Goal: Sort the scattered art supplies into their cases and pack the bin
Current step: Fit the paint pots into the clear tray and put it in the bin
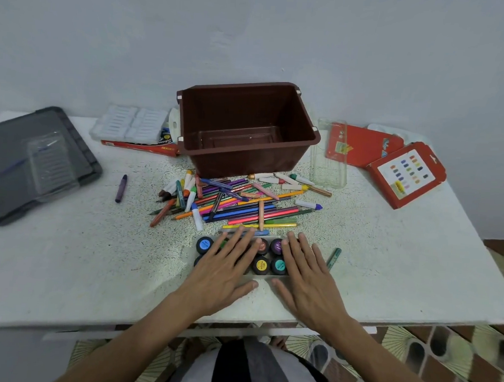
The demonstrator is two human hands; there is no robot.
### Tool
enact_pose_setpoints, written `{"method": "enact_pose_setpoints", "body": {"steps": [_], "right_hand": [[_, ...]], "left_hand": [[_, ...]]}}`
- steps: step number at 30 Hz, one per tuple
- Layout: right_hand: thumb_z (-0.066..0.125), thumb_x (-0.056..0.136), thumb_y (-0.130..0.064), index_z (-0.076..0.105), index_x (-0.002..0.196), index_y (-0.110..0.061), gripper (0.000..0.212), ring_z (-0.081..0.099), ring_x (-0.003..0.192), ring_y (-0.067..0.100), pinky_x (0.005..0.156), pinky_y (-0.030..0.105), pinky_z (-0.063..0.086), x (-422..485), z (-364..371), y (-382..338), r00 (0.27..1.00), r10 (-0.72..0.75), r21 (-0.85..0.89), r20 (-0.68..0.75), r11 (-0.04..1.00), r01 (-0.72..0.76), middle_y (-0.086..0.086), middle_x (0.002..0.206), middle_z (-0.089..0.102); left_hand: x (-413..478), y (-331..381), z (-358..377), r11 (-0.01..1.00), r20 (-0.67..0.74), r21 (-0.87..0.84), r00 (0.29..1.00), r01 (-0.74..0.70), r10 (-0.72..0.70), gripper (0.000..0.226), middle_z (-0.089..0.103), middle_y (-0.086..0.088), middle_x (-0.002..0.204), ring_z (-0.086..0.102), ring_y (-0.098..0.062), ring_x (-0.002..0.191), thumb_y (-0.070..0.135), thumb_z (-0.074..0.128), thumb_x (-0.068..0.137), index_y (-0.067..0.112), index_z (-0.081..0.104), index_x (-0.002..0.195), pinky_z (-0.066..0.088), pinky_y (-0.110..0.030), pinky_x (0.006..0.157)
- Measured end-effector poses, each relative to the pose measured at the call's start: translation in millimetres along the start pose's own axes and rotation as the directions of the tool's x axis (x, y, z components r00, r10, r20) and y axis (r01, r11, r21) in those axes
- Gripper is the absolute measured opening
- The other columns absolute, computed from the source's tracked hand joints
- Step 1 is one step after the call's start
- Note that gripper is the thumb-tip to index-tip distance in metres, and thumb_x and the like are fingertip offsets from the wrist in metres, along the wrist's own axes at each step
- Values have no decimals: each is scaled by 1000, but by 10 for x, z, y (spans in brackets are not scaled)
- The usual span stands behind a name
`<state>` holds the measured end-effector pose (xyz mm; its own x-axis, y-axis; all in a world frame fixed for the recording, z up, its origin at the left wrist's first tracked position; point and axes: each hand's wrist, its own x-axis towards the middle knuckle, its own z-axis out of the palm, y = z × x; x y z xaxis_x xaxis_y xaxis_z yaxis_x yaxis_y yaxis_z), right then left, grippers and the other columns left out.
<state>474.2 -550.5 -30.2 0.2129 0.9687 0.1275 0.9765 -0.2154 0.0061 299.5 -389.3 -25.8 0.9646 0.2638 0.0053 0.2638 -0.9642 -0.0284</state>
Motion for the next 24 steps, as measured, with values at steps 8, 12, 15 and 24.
{"method": "enact_pose_setpoints", "body": {"steps": [8,12,15,24], "right_hand": [[32,101,-58,30,151,-1,76,18,149,32,117,49,23,73,-15,-182,999,-20,-9,-49,1000,20,18,159,24],[36,100,-60,28,152,-4,77,17,150,31,115,51,30,141,22,-286,998,-63,1,-27,998,63,16,161,22],[38,99,-60,31,152,-6,76,18,149,32,114,52,29,161,37,-299,998,-48,-5,-29,999,48,14,160,24],[34,101,-56,31,152,-8,70,17,149,33,116,53,24,145,28,-306,995,-98,-49,-30,994,96,12,161,24]], "left_hand": [[-102,-22,11,991,-22,-43,992,126,-127,75,17,-13,163,15,-32,150,64,22,99,15,20,156,18,-51,116],[-140,-59,32,990,-11,-29,991,136,-136,78,18,-14,162,15,-32,150,65,27,98,12,22,155,20,-52,115],[-143,-60,38,990,-9,-25,990,139,-139,78,17,-13,162,14,-31,150,65,26,99,11,23,155,20,-53,115],[-167,-73,69,994,-19,-1,993,113,-113,78,17,-11,163,13,-29,151,63,25,100,9,19,156,20,-52,115]]}}
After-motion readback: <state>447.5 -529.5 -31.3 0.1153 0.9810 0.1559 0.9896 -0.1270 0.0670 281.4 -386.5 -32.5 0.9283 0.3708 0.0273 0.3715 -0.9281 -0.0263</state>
